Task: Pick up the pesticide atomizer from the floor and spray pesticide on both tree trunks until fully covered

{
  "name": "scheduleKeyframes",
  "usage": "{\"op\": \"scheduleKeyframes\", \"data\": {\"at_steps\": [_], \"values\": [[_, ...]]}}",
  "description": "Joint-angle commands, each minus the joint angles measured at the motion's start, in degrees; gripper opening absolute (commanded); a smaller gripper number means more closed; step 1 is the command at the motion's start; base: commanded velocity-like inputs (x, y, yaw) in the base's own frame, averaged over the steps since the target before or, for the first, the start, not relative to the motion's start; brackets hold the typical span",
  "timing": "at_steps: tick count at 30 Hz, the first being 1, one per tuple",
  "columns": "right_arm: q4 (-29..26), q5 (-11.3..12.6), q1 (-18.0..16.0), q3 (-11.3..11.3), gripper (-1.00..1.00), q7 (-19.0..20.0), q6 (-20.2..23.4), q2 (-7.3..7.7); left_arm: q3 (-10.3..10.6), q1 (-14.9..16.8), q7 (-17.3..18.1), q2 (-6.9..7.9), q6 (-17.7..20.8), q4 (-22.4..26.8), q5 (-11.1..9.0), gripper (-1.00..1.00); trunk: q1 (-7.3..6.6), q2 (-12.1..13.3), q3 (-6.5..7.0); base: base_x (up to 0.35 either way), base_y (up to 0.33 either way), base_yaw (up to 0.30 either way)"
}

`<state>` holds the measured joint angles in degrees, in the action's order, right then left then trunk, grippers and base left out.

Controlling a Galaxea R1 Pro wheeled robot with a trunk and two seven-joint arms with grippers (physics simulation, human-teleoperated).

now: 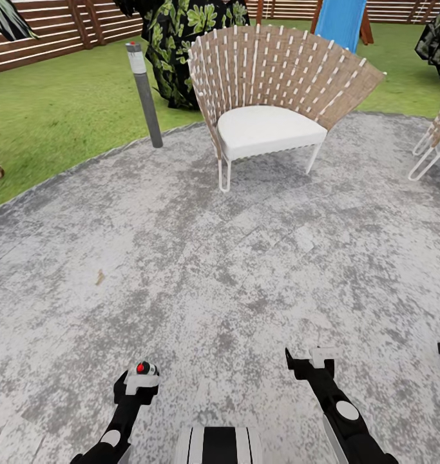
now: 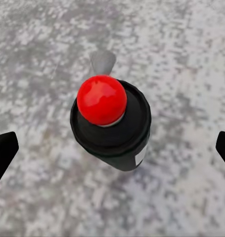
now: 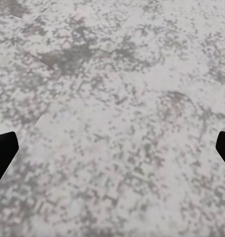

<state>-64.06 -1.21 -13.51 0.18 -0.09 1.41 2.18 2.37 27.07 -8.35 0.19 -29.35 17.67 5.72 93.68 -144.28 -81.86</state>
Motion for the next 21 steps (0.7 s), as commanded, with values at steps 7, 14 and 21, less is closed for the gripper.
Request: {"op": "scheduleKeyframes", "data": {"at_steps": [7, 14, 21], "values": [[-0.01, -0.01, -0.01, 0.0, 1.0, -0.01, 0.0, 0.02, -0.06, 0.0, 0.0, -0.07, 0.03, -0.06, 0.05, 1.0, 0.0, 0.0, -0.04, 0.0, 0.0, 0.0], [0.05, -0.02, -0.01, 0.0, 1.0, -0.02, 0.0, -0.03, -0.08, 0.0, -0.08, -0.04, 0.04, -0.09, 0.05, 1.0, 0.0, 0.0, -0.14, 0.066, -0.046, 0.097], [0.0, -0.02, 0.03, 0.0, 1.0, 0.0, 0.0, 0.02, -0.08, 0.0, -0.08, -0.07, -0.13, -0.07, 0.06, 1.0, 0.0, 0.0, -0.18, 0.017, -0.011, 0.045]]}}
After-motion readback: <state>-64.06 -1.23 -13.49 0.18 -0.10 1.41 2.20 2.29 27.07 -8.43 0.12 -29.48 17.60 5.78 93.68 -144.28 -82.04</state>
